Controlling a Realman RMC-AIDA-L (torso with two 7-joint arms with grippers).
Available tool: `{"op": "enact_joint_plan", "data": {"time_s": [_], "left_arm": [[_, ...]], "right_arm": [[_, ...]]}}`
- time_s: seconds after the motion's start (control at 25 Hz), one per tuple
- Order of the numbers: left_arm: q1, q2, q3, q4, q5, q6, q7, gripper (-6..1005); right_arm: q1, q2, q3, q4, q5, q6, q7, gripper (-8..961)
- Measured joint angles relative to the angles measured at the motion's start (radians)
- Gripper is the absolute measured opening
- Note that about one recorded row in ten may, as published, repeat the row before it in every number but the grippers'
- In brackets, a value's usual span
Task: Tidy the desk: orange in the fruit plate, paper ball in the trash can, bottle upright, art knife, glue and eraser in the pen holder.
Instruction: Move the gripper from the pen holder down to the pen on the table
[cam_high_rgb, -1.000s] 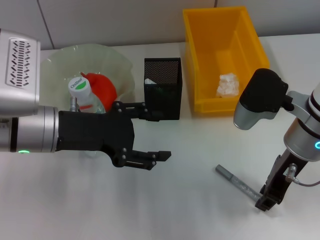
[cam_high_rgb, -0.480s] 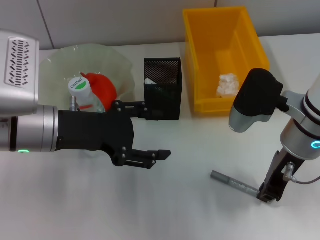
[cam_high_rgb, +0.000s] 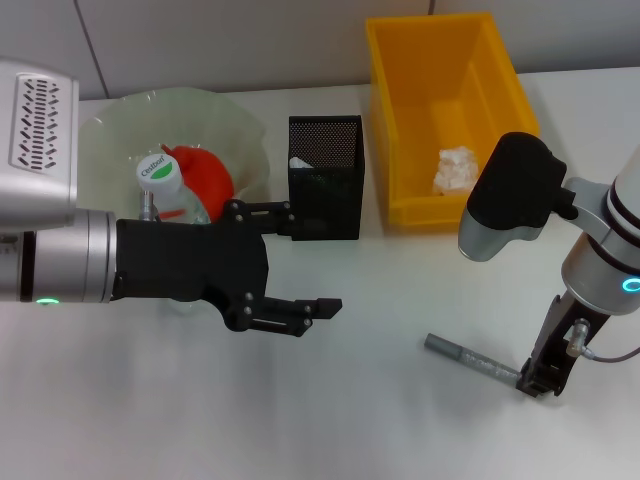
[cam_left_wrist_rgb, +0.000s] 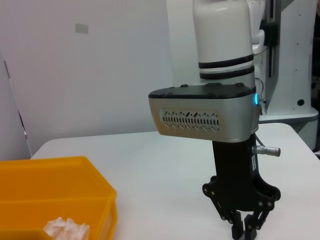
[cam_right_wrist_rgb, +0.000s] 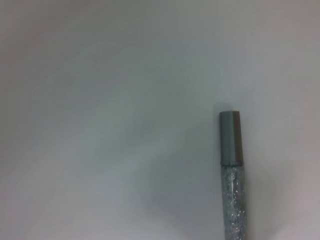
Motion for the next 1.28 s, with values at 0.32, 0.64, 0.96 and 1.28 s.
{"op": "enact_joint_plan", "data": {"time_s": [0.32,0.64,0.96,1.28], "left_arm": [[-0.005,0.0,0.007,0.0,0.0,-0.013,0.0,812],[-0.006,0.0,0.006,0.0,-0.001,-0.019,0.0,812],[-0.007,0.0,0.008,0.0,-0.002,-0.034,0.0,813],[-0.007,0.0,0.006,0.0,-0.003,-0.038,0.0,812]], "right_arm": [[-0.001,0.0,0.003,-0.002,-0.003,0.002,0.0,114],[-0.004,-0.001,0.011,-0.005,-0.02,0.006,0.0,109],[-0.008,-0.002,0.013,-0.009,-0.025,0.018,0.001,108],[-0.032,-0.003,0.04,-0.045,-0.029,0.036,0.001,106]]}}
